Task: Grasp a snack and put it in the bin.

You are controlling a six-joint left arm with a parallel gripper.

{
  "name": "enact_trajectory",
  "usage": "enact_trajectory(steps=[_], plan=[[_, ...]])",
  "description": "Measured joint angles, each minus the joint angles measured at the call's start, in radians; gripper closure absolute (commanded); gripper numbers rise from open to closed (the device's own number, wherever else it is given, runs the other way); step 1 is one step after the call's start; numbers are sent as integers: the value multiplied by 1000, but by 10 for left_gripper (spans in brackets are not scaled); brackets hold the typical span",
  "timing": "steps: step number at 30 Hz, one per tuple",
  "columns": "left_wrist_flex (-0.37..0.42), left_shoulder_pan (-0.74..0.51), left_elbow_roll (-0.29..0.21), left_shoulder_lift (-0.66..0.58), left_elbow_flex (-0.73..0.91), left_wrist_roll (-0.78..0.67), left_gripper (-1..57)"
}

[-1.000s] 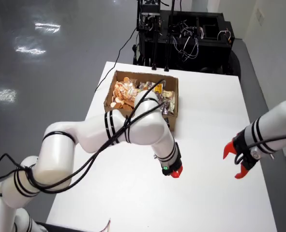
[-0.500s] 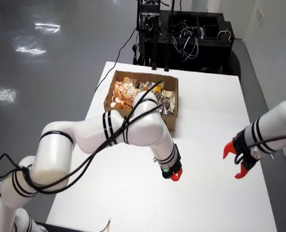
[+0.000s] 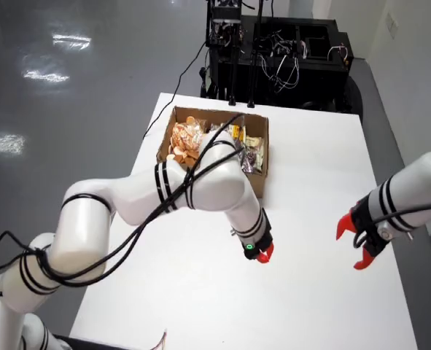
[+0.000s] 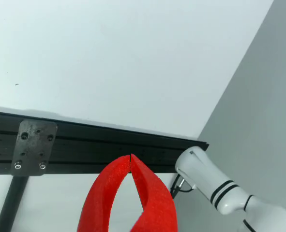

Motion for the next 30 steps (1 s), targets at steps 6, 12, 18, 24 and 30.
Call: enact_trajectory(steps=[6, 12, 18, 24, 30], plan=[[-1, 17, 1, 7, -11, 4, 569], [-2, 33, 2, 22, -37, 0, 569], [-4, 46, 3, 48, -82, -25, 569], [-5, 52, 5, 83, -144, -43, 567], [-6, 52, 6, 165, -290, -31, 567]])
